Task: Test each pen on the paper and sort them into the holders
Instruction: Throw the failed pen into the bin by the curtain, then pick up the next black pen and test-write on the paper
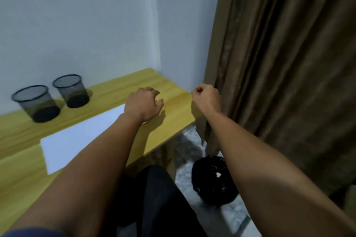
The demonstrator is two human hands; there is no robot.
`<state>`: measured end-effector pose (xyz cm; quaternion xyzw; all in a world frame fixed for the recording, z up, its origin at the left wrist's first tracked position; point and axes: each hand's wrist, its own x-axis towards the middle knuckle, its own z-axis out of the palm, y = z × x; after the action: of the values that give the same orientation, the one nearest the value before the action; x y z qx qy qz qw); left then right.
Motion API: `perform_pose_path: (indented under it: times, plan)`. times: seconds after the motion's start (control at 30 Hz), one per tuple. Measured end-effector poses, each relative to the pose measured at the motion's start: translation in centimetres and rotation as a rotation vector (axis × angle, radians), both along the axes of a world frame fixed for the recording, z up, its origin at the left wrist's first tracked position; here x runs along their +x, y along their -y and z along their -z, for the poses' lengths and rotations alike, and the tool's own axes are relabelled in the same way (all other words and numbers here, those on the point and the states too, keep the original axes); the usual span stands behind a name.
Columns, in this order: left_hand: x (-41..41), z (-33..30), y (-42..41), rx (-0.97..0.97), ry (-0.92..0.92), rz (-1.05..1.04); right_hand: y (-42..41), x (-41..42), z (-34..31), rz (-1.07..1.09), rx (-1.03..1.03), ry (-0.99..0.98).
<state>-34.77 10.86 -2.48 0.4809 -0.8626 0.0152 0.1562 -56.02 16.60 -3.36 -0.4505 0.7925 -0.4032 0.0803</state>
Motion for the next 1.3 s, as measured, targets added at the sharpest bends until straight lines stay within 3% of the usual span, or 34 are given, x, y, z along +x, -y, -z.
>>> perform_pose_path:
  times: [0.4, 0.57, 0.7, 0.83, 1.13, 1.2, 1.3]
  plan:
    - [34.3, -1.2, -4.8, 0.005, -0.072, -0.596, 6.6, 34.2, -2.4, -0.717, -0.022, -0.051]
    - [45.3, 2.0, -6.7, 0.025, -0.107, -0.788, 6.9, 46.8, -0.9, -1.039, 0.171, -0.136]
    - [49.0, 4.3, -7.6, 0.044, -0.166, -0.777, 5.8, 53.1, 0.0, -1.122, 0.311, -0.214]
    - [51.3, 5.6, -7.6, 0.033, -0.187, -0.744, 5.5, 57.0, 0.3, -1.113, 0.382, -0.363]
    - [50.9, 5.2, -8.0, 0.002, -0.212, -0.747, 6.0, 57.0, -1.1, -1.031, 0.408, -0.345]
    - [50.0, 4.2, -8.0, -0.051, -0.249, -0.720, 6.3, 55.2, -2.3, -1.046, 0.402, -0.272]
    - [48.2, 2.4, -7.4, -0.111, -0.274, -0.639, 6.5, 51.5, -4.2, -1.154, 0.448, 0.047]
